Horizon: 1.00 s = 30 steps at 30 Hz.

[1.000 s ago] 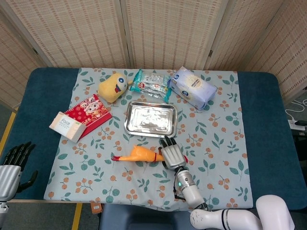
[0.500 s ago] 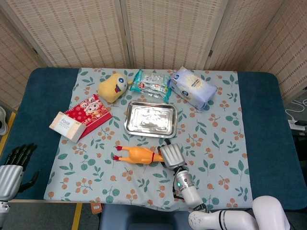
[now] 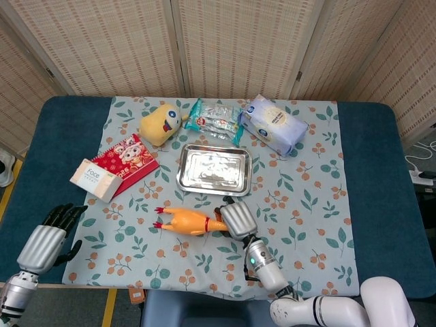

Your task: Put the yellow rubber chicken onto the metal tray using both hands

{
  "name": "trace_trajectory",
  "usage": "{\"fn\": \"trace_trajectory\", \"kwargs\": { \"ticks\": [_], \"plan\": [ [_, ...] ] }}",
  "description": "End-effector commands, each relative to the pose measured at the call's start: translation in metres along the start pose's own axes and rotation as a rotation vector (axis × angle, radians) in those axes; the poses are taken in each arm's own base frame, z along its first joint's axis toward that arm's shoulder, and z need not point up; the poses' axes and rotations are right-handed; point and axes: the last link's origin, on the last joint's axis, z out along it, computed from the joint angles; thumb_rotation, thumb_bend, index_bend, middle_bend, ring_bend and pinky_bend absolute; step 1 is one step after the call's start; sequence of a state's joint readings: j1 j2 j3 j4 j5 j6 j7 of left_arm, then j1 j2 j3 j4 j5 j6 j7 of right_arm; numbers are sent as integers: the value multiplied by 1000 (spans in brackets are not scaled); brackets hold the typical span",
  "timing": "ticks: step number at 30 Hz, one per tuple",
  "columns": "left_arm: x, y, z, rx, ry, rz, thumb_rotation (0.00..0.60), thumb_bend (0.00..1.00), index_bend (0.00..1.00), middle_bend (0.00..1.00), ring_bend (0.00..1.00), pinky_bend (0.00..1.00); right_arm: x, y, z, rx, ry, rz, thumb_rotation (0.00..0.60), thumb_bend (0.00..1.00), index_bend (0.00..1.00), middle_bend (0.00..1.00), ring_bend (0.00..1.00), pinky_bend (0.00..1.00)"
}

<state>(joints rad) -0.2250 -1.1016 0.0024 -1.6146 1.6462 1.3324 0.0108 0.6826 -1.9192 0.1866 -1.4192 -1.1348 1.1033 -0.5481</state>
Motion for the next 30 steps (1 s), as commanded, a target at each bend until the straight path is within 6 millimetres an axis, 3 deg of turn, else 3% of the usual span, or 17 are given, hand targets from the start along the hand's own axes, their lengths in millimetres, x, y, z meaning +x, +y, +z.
{"fn": "trace_trajectory", "kwargs": {
  "ticks": [1,6,14,26,30],
  "plan": [
    [0,19,19,-85,-23,24,600,435,0,117,48,110,2,-1,1,11,23,20,600,356,918,599,670,932],
    [-9,43,41,-159,-80,46,600,406,0,96,48,118,6,-7,3,27,54,81,600,356,918,599,669,932],
    [-22,65,63,-194,-183,-26,600,358,0,24,4,120,17,-14,4,47,76,112,600,356,918,601,670,932],
    [-23,102,101,-224,-97,-113,600,310,0,0,0,92,17,-36,7,43,79,124,600,355,922,605,670,932],
    [-24,112,106,-242,-104,-164,600,308,0,0,0,90,16,-39,7,39,81,120,600,356,923,605,670,932]
  ]
}}
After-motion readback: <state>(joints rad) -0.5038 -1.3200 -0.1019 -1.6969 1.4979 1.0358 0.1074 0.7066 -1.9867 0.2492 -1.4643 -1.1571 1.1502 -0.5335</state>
